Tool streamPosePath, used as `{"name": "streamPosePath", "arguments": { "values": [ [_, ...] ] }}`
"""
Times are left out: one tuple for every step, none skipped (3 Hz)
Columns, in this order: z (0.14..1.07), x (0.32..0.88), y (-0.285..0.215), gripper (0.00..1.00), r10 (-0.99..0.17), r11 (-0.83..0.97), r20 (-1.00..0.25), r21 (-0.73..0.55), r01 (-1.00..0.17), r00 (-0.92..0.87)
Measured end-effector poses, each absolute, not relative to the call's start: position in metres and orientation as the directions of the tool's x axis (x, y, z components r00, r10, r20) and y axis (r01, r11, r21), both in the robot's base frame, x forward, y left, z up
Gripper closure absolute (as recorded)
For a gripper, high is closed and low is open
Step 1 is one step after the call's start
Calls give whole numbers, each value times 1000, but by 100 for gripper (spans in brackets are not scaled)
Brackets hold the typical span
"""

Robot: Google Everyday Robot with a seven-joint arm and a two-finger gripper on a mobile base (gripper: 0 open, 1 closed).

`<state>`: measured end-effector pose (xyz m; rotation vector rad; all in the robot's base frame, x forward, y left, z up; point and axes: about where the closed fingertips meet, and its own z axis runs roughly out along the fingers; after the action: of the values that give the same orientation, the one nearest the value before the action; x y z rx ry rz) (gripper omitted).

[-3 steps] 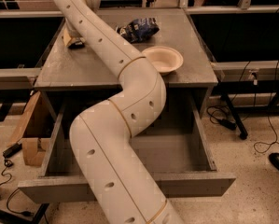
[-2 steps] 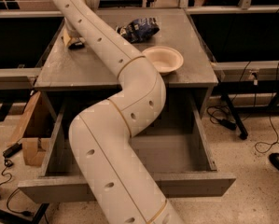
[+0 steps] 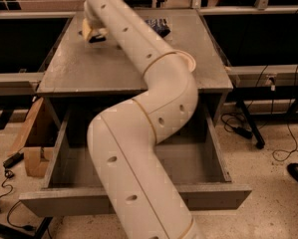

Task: Place rxbar blueberry into top drawer

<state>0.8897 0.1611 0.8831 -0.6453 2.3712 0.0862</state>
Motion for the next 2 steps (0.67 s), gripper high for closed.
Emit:
{"name": "streamPosePath", "arguments": {
  "values": [
    [931, 865, 92, 100, -443, 875, -604, -128, -468, -663],
    [971, 835, 40, 100, -446, 879, -581, -140, -456, -681]
  ]
}}
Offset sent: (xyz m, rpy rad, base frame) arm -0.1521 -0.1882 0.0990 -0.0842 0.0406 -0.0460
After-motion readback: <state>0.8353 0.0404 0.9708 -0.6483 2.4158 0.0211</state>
